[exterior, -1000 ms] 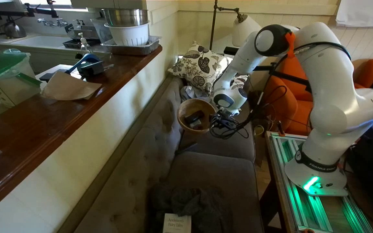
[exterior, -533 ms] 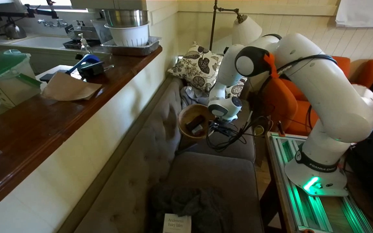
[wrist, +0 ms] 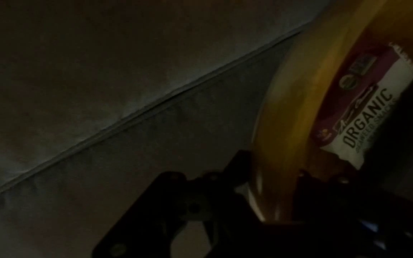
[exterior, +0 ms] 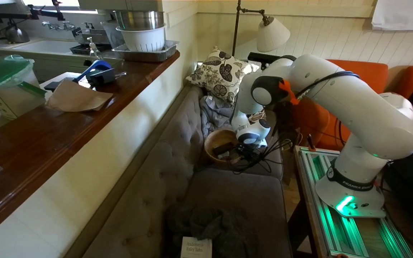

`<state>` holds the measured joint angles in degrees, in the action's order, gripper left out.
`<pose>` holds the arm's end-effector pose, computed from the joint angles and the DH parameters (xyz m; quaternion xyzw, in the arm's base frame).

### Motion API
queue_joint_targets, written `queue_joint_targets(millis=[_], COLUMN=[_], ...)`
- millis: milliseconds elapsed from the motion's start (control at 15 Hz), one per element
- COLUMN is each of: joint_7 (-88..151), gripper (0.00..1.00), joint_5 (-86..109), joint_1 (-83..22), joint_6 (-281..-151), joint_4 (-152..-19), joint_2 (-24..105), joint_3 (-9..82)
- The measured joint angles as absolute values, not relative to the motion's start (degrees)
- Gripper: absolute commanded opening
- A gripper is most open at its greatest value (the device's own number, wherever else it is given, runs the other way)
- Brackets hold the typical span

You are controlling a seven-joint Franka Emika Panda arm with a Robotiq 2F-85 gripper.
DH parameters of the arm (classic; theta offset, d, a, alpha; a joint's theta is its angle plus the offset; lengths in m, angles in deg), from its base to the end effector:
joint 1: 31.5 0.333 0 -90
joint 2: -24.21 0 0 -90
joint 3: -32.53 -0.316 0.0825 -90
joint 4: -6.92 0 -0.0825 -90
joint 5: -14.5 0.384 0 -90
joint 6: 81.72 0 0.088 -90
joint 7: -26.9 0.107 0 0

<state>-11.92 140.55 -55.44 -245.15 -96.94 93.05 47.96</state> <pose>0.3103 -0.3558 -0.1002 -0.5406 0.8275 -0.1364 0.0665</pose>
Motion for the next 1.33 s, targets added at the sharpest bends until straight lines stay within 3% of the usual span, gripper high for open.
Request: queue_joint_targets(millis=[267, 333, 400, 933, 1333], joint_7=[-1.39, 0.51, 2.18, 11.51, 8.57], gripper=[0.05, 0.43, 0.44, 0.99, 1.0], joint_5=[136.11, 136.01, 136.01, 130.59, 118.98], joint_1=[-55.46, -54.72, -54.08, -51.73, -47.95], joint_6=[-240.37, -239.34, -238.85, -238.51, -231.22], joint_4=[-96.84, -96.83, -96.79, -97.03, -107.42], joint_2=[93.94, 94.03, 94.12, 93.94, 88.39], joint_3=[50.84, 52.01, 52.96, 56.68, 55.51])
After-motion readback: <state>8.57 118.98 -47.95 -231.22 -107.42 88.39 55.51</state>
